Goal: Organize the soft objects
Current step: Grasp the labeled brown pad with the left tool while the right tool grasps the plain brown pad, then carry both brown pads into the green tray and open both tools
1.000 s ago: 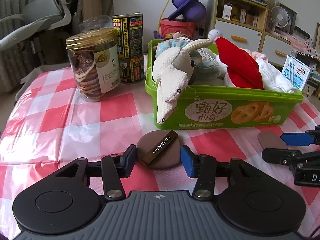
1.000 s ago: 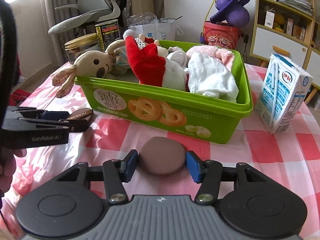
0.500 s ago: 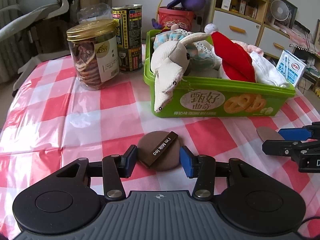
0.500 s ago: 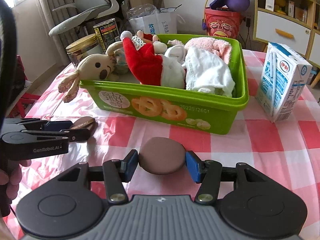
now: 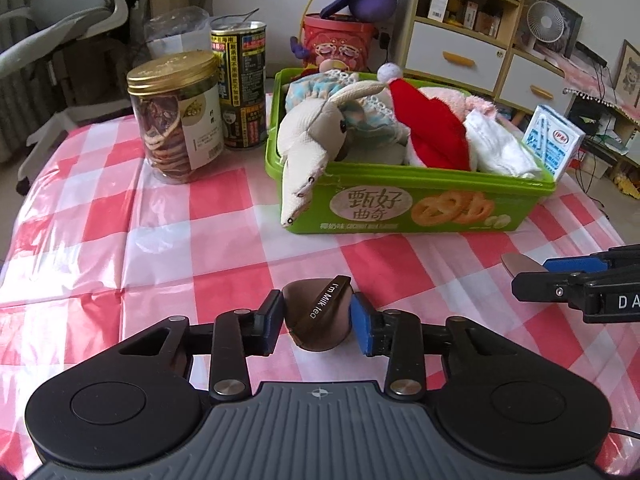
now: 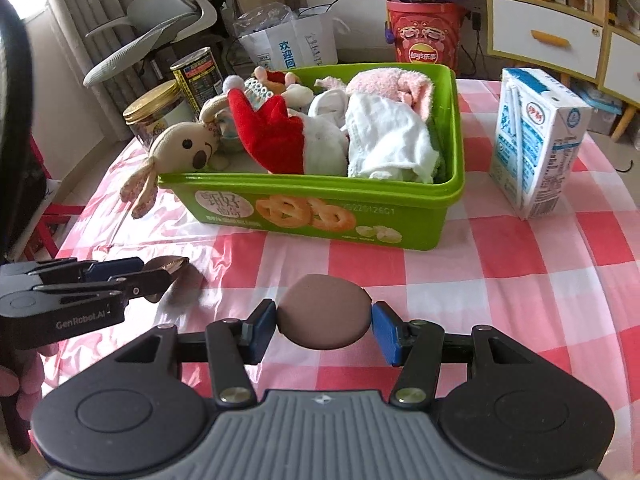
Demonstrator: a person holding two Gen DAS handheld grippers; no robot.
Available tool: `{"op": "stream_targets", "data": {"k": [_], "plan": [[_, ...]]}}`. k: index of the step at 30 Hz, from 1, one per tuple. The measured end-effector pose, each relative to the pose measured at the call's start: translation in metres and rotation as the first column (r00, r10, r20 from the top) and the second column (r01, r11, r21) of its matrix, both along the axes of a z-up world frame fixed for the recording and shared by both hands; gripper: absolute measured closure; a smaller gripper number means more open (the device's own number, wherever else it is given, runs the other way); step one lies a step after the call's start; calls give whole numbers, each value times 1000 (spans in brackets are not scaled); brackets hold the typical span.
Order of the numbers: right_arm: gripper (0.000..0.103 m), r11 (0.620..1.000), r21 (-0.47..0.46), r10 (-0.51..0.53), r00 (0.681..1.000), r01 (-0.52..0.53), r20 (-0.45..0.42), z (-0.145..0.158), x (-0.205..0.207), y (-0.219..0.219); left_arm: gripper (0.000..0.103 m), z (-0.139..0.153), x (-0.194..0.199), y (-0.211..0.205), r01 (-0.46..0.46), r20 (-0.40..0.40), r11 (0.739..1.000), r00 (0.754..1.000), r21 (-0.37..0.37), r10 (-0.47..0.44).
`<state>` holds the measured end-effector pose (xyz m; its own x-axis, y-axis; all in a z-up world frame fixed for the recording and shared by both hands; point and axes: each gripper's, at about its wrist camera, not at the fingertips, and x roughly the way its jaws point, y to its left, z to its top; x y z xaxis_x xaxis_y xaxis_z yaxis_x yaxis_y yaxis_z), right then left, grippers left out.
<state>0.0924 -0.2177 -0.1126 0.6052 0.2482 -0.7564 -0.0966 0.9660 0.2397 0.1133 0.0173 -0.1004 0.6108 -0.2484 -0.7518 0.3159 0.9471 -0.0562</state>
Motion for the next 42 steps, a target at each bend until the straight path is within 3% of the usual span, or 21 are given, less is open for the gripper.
{"op": "stream_targets", "data": {"k": [24, 32, 42], "plan": [[79, 977, 168, -144, 986, 128, 84, 50, -11, -23, 65, 52, -21, -11, 13, 91, 990, 996, -144, 0], [79, 938, 280, -235, 968, 203, 84, 56, 4, -33, 65, 58, -5, -24, -16, 136, 972, 989, -234, 50], [78, 880, 383, -343, 933, 281, 105, 53, 34, -38, 61, 45, 25, -47, -90, 234, 963, 960, -254, 151]]}}
